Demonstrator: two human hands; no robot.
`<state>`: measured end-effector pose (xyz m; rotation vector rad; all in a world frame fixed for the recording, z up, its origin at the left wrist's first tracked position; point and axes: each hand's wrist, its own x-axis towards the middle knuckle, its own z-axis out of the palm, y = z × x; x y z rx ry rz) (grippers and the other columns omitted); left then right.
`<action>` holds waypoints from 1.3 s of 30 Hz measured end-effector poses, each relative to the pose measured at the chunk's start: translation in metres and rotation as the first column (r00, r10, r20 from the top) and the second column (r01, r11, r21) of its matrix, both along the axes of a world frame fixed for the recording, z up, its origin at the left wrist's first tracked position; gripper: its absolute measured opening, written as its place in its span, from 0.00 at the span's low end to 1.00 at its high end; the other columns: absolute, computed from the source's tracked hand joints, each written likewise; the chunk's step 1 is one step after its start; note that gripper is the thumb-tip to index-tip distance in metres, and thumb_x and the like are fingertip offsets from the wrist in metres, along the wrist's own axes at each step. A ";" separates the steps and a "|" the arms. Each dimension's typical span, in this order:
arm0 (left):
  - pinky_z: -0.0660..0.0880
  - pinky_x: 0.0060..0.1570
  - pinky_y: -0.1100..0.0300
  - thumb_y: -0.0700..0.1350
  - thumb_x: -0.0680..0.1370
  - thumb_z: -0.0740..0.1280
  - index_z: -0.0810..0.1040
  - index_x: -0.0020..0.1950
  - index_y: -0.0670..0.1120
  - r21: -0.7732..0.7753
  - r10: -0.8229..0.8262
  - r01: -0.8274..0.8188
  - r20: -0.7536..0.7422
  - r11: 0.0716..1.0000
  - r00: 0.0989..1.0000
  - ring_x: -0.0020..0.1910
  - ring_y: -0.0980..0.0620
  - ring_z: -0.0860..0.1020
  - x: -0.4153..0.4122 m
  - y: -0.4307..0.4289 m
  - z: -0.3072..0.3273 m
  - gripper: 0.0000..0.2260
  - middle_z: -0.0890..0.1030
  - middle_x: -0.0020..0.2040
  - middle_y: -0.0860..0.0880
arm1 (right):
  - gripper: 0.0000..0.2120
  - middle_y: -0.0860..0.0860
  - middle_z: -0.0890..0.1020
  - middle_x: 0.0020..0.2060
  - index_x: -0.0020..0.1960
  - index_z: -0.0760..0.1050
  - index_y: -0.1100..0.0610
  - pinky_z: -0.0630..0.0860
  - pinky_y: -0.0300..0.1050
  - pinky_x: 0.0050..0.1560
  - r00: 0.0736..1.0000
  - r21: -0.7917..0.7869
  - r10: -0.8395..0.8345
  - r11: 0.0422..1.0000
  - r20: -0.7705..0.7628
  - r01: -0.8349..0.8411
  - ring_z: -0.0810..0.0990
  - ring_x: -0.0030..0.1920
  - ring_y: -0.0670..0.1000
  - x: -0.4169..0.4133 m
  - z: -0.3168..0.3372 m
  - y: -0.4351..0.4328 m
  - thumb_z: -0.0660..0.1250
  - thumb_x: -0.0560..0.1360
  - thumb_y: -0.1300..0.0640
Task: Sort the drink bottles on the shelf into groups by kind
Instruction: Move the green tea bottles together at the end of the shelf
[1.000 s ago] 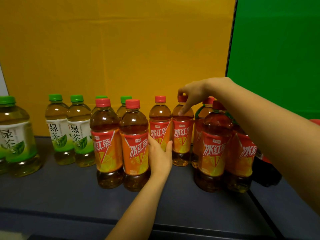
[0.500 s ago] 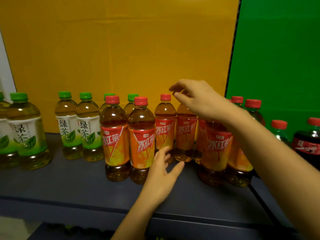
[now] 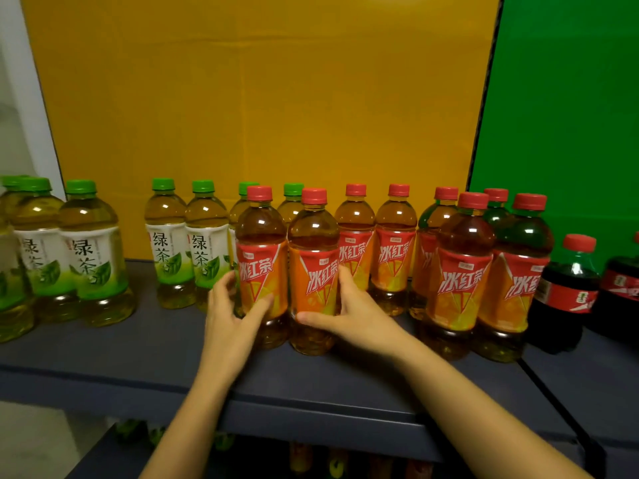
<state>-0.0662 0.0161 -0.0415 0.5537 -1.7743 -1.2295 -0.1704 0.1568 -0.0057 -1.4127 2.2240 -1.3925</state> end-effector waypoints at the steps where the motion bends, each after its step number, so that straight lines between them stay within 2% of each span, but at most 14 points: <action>1: 0.71 0.57 0.55 0.53 0.70 0.71 0.65 0.69 0.51 0.062 -0.072 0.071 0.022 0.996 0.997 0.60 0.52 0.71 -0.002 -0.005 0.000 0.30 0.69 0.66 0.49 | 0.38 0.47 0.72 0.65 0.70 0.57 0.52 0.69 0.51 0.67 1.000 -0.035 -0.014 0.999 0.025 0.015 0.71 0.65 0.47 0.000 -0.004 -0.003 0.74 0.67 0.50; 5: 0.73 0.46 0.63 0.42 0.71 0.72 0.70 0.61 0.53 0.080 -0.201 0.200 0.002 0.976 0.980 0.52 0.55 0.77 -0.002 -0.014 -0.001 0.21 0.76 0.58 0.50 | 0.34 0.47 0.75 0.62 0.67 0.62 0.53 0.72 0.46 0.63 0.992 -0.115 -0.124 0.985 0.032 0.127 0.74 0.61 0.46 0.001 -0.013 -0.001 0.74 0.67 0.49; 8: 0.74 0.45 0.64 0.40 0.68 0.74 0.70 0.59 0.52 0.089 -0.245 0.246 -0.021 0.965 0.969 0.48 0.57 0.79 0.001 -0.017 0.000 0.23 0.80 0.50 0.53 | 0.34 0.47 0.76 0.60 0.67 0.63 0.53 0.73 0.43 0.61 0.971 -0.166 -0.241 0.957 -0.006 0.236 0.75 0.59 0.45 0.000 -0.018 0.009 0.73 0.67 0.47; 11: 0.75 0.48 0.63 0.39 0.66 0.75 0.71 0.59 0.49 0.070 -0.281 0.282 -0.027 0.957 0.959 0.51 0.56 0.79 0.002 -0.019 0.000 0.25 0.80 0.52 0.52 | 0.35 0.47 0.76 0.58 0.67 0.63 0.54 0.73 0.48 0.61 0.927 -0.191 -0.373 0.913 -0.039 0.360 0.76 0.59 0.48 -0.005 -0.021 0.024 0.72 0.67 0.44; 13: 0.75 0.50 0.63 0.41 0.64 0.78 0.72 0.59 0.49 0.058 -0.312 0.313 -0.022 0.948 0.950 0.52 0.55 0.79 0.001 -0.018 -0.001 0.27 0.80 0.53 0.52 | 0.37 0.49 0.76 0.61 0.68 0.62 0.55 0.73 0.51 0.62 0.881 -0.196 -0.467 0.873 -0.073 0.446 0.75 0.61 0.50 -0.009 -0.022 0.032 0.71 0.66 0.41; 15: 0.75 0.52 0.60 0.43 0.62 0.78 0.72 0.61 0.47 0.046 -0.331 0.332 -0.016 0.942 0.943 0.53 0.55 0.79 -0.001 -0.016 -0.001 0.29 0.80 0.54 0.51 | 0.37 0.50 0.75 0.63 0.69 0.61 0.55 0.71 0.50 0.63 0.832 -0.189 -0.542 0.835 -0.119 0.516 0.74 0.63 0.52 -0.011 -0.023 0.038 0.69 0.68 0.40; 19: 0.76 0.54 0.60 0.41 0.64 0.76 0.73 0.60 0.49 0.010 -0.374 0.374 -0.013 0.927 0.927 0.53 0.55 0.79 -0.010 -0.008 -0.001 0.26 0.80 0.54 0.51 | 0.37 0.51 0.74 0.64 0.70 0.60 0.56 0.71 0.51 0.62 0.768 -0.197 -0.620 0.782 -0.160 0.591 0.73 0.63 0.53 -0.012 -0.029 0.039 0.68 0.69 0.41; 22: 0.77 0.48 0.67 0.42 0.65 0.76 0.73 0.60 0.48 -0.026 -0.422 0.422 0.003 0.906 0.907 0.52 0.57 0.80 -0.019 0.000 -0.001 0.25 0.80 0.55 0.50 | 0.37 0.52 0.73 0.65 0.72 0.58 0.56 0.71 0.53 0.63 0.736 -0.225 -0.658 0.750 -0.158 0.622 0.73 0.65 0.54 -0.010 -0.032 0.037 0.68 0.70 0.42; 25: 0.77 0.47 0.68 0.47 0.65 0.76 0.71 0.61 0.49 -0.075 -0.421 0.424 0.044 0.903 0.906 0.51 0.57 0.80 -0.029 0.011 -0.002 0.27 0.80 0.55 0.49 | 0.38 0.54 0.70 0.67 0.72 0.53 0.56 0.70 0.53 0.64 0.721 -0.278 -0.678 0.727 -0.141 0.629 0.71 0.66 0.55 -0.007 -0.034 0.035 0.68 0.71 0.46; 27: 0.77 0.47 0.68 0.47 0.67 0.75 0.69 0.60 0.52 -0.144 -0.381 0.386 0.062 0.911 0.923 0.50 0.57 0.79 -0.037 0.018 -0.004 0.25 0.78 0.57 0.50 | 0.38 0.54 0.66 0.70 0.74 0.51 0.57 0.69 0.51 0.65 0.710 -0.306 -0.686 0.718 -0.160 0.625 0.68 0.68 0.54 -0.005 -0.036 0.034 0.68 0.73 0.48; 30: 0.75 0.48 0.68 0.49 0.68 0.74 0.69 0.63 0.50 -0.256 -0.330 0.341 0.086 0.905 0.940 0.52 0.56 0.78 -0.048 0.028 -0.006 0.26 0.74 0.59 0.50 | 0.37 0.54 0.61 0.72 0.75 0.48 0.57 0.62 0.44 0.67 0.690 -0.355 -0.688 0.717 -0.224 0.600 0.62 0.72 0.52 -0.001 -0.039 0.033 0.66 0.75 0.52; 32: 0.75 0.50 0.65 0.49 0.68 0.74 0.69 0.64 0.48 -0.283 -0.325 0.340 0.100 0.897 0.940 0.53 0.54 0.77 -0.054 0.031 -0.007 0.27 0.74 0.60 0.49 | 0.36 0.53 0.59 0.73 0.75 0.47 0.57 0.58 0.41 0.69 0.681 -0.386 -0.686 0.719 -0.256 0.578 0.59 0.73 0.51 0.000 -0.041 0.035 0.65 0.76 0.55; 36: 0.75 0.58 0.51 0.52 0.69 0.73 0.67 0.67 0.47 -0.337 -0.261 0.283 0.109 0.898 0.959 0.59 0.51 0.75 -0.062 0.038 -0.010 0.30 0.73 0.61 0.49 | 0.35 0.54 0.60 0.72 0.74 0.50 0.58 0.58 0.40 0.70 0.671 -0.443 -0.687 0.712 -0.281 0.544 0.59 0.73 0.49 -0.001 -0.041 0.037 0.66 0.75 0.59; 39: 0.74 0.58 0.49 0.53 0.69 0.72 0.67 0.66 0.46 -0.374 -0.220 0.243 0.103 0.895 0.970 0.59 0.51 0.74 -0.064 0.041 -0.010 0.29 0.73 0.60 0.49 | 0.34 0.54 0.61 0.71 0.74 0.51 0.59 0.58 0.39 0.69 0.657 -0.470 -0.699 0.698 -0.282 0.541 0.59 0.72 0.49 -0.003 -0.040 0.035 0.66 0.74 0.60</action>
